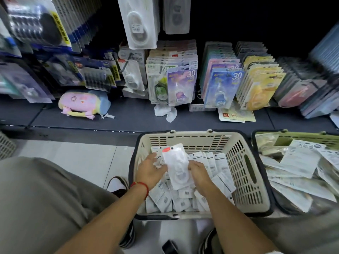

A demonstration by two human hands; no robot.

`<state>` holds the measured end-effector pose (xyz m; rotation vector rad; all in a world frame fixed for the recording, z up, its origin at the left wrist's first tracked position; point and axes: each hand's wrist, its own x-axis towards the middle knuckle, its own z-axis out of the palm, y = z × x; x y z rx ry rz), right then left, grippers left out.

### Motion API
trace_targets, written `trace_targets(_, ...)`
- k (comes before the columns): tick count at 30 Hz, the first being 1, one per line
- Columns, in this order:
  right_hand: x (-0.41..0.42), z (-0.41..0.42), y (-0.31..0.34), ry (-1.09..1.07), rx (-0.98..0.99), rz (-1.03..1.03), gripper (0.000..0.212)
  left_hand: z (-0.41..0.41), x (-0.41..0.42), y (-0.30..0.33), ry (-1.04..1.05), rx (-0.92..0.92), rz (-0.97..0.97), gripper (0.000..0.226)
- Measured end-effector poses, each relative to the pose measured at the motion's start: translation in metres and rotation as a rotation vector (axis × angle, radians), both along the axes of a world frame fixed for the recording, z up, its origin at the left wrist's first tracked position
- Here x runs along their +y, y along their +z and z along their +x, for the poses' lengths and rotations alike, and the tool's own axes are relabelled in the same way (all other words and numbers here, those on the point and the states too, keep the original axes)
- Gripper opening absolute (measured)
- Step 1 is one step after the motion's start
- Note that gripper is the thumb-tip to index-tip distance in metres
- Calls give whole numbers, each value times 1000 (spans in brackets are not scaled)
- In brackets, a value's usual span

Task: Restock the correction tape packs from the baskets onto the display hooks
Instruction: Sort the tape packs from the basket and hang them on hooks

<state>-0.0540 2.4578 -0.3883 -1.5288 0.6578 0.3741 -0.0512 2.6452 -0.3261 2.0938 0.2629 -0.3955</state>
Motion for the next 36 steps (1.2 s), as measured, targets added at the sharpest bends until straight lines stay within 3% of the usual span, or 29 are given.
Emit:
trace_targets(2, 10, 6, 6, 115, 29, 202, 26, -3, -9, -2, 111, 188, -272, 35)
trace_targets(3, 16, 8, 6, 193, 34, 155, 26, -4, -11, -5, 193, 243, -362, 36)
trace_targets(7, 14, 19, -13, 395, -55, -719, 23, -6, 0, -11, 386, 225, -360, 41)
trace_targets(9, 2, 22, -25, 442, -56, -887, 56, -6, 6, -10, 371, 191, -330, 41)
trace_targets(12, -8, 23, -41, 551, -2, -912, 88, -5, 16, -12, 339, 157, -321, 37)
trace_targets(14, -10, 19, -49, 546, -7, -941, 77, -5, 19, -15, 334, 145, -312, 35)
trace_targets(18, -14, 1, -48, 258, -86, -616, 37, -6, 10, -23, 322, 84, -256, 37)
trace_targets(22, -9, -11, -23, 139, -193, -432, 33, -8, -15, -33, 285, 101, -288, 39)
trace_targets(27, 14, -26, 13, 158, -275, -194, 29, -15, -44, -33, 361, 361, -685, 37)
trace_targets(31, 2, -27, 24, 147, -250, -78, 28, -16, -47, -38, 345, 364, -771, 57)
trace_targets(33, -14, -21, 24, 101, -219, -140, 27, -17, -48, -40, 350, 352, -737, 57)
trace_targets(36, -51, -22, 4, 18, 58, -653, 35, -19, -44, -43, 361, 360, -750, 58)
